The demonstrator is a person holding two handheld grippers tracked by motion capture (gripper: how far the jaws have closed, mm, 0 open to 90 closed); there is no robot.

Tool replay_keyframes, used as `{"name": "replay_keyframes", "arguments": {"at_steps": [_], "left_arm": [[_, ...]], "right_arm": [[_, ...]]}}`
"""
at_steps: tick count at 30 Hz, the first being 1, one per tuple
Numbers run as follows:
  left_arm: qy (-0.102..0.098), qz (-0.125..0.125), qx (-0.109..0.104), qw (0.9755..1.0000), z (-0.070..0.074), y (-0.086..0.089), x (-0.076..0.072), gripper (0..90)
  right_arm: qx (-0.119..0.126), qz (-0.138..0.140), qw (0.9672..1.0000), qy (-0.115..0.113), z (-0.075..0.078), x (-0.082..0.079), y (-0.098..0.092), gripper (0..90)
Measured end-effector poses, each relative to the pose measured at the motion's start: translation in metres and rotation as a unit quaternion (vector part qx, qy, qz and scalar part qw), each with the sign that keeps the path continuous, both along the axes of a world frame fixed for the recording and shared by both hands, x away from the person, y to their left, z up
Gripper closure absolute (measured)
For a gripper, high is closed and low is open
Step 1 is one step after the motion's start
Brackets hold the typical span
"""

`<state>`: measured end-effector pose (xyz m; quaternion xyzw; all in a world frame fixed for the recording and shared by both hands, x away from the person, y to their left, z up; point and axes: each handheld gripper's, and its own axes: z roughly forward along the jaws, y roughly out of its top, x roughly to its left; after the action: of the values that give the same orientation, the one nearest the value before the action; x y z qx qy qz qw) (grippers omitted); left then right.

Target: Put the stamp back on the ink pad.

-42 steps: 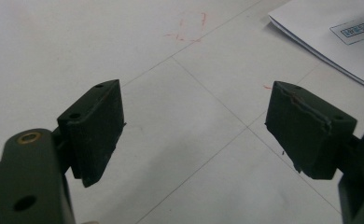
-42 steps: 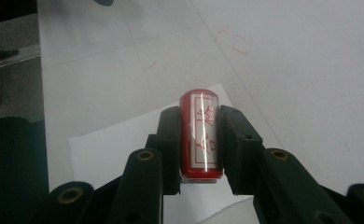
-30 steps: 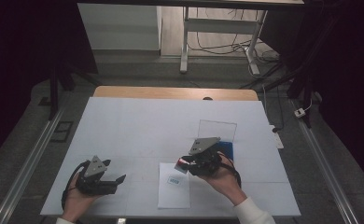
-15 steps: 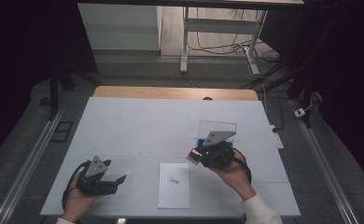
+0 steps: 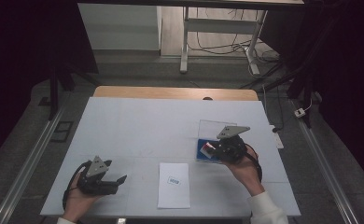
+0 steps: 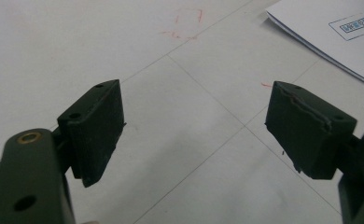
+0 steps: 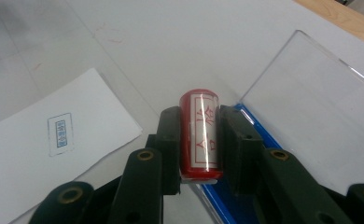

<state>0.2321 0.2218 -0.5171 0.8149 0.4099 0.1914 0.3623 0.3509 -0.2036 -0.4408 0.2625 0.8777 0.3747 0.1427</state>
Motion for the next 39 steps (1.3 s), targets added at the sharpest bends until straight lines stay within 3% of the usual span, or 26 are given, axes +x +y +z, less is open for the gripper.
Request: {"name": "replay_keyframes", "arguments": {"at_steps": [9, 20, 32, 39], "left_arm": [[0.0, -0.002, -0.001, 1.0, 0.0, -0.001, 0.0, 19.6], [0.001, 0.0, 0.001, 1.0, 0.0, -0.001, 0.0, 19.7], [0.001, -0.001, -0.001, 1.0, 0.0, 0.0, 0.0, 19.7], [0.003, -0.001, 0.0, 1.0, -0.001, 0.0, 0.0, 19.7]], "right_arm": [[0.001, -0.02, 0.9998, 0.0, 0.0, 0.007, -0.013, 69.8], [-0.019, -0.06, 0.998, 0.001, -0.007, 0.019, -0.032, 69.8], [-0.037, -0.057, 0.9976, 0.017, -0.019, 0.027, -0.026, 69.8], [-0.071, -0.051, 0.9959, 0.024, -0.031, 0.033, -0.015, 69.7]]}}
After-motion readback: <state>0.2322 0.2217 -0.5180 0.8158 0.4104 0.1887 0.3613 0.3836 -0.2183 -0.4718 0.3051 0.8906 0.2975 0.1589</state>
